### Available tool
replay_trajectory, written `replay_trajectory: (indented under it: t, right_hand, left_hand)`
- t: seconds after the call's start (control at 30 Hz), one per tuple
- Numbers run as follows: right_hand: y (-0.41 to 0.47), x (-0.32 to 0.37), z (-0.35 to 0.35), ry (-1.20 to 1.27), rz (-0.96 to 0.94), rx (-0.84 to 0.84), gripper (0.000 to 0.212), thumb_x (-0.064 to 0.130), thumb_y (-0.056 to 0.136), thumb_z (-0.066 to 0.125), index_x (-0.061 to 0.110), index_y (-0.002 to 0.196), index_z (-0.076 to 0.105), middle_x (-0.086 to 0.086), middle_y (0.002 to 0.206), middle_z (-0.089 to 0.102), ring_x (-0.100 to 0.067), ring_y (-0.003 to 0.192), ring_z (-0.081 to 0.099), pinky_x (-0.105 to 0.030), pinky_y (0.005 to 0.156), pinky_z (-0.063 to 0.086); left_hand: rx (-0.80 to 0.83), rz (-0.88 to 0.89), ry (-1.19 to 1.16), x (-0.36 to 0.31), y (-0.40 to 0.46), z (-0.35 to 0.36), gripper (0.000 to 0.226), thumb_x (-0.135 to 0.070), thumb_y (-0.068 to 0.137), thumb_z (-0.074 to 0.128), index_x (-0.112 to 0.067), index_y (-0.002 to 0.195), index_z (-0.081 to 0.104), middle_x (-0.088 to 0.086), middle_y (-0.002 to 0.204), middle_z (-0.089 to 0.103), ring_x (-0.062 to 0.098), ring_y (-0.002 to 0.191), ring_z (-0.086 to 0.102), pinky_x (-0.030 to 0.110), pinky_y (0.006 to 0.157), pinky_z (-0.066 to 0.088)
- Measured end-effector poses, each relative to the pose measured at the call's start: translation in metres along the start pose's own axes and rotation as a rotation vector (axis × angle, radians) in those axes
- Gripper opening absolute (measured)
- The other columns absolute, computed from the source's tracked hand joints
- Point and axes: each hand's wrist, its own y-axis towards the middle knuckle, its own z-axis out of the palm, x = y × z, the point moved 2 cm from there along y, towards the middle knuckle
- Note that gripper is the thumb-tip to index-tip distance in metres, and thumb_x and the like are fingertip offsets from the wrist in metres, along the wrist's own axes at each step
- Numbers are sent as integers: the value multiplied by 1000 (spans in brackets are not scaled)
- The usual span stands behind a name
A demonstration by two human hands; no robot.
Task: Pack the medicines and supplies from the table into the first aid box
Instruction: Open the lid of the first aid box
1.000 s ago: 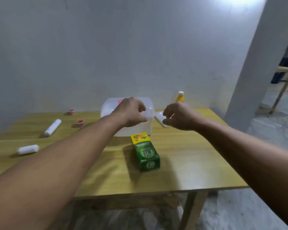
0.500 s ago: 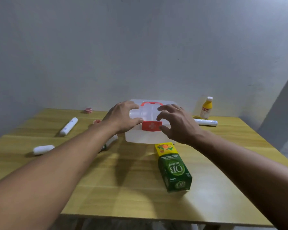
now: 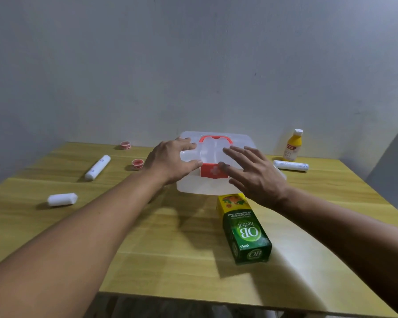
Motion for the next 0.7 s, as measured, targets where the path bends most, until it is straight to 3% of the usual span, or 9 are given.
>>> replay_trajectory:
  t: [0.27, 0.53, 0.7]
  right_hand:
    - [2, -4, 10, -100, -100, -204, 31, 20, 90, 61, 10, 116, 49, -29, 121, 62, -41, 107, 62, -52, 81, 50]
    - [1, 0, 10, -151, -108, -219, 28, 24, 92, 56, 6, 113, 55, -29, 120, 62, -43, 108, 62, -54, 83, 51]
    - [3, 3, 1, -104, -44, -191, 26, 22, 95, 52, 4, 105, 68, -24, 121, 64, -40, 111, 62, -53, 87, 51]
  left_hand:
    - [-36, -20, 14, -4, 3, 2, 57, -49, 74, 72, -21, 123, 62, -3, 143, 50, 15, 136, 41, 41, 110, 38]
    - [-36, -31, -5, -5, 1, 3, 56, -46, 79, 69, -21, 127, 59, -2, 145, 47, 16, 139, 37, 42, 111, 35]
    - [122, -5, -34, 0, 3, -6, 57, -46, 87, 58, -23, 138, 48, -6, 152, 35, 9, 144, 25, 44, 118, 24]
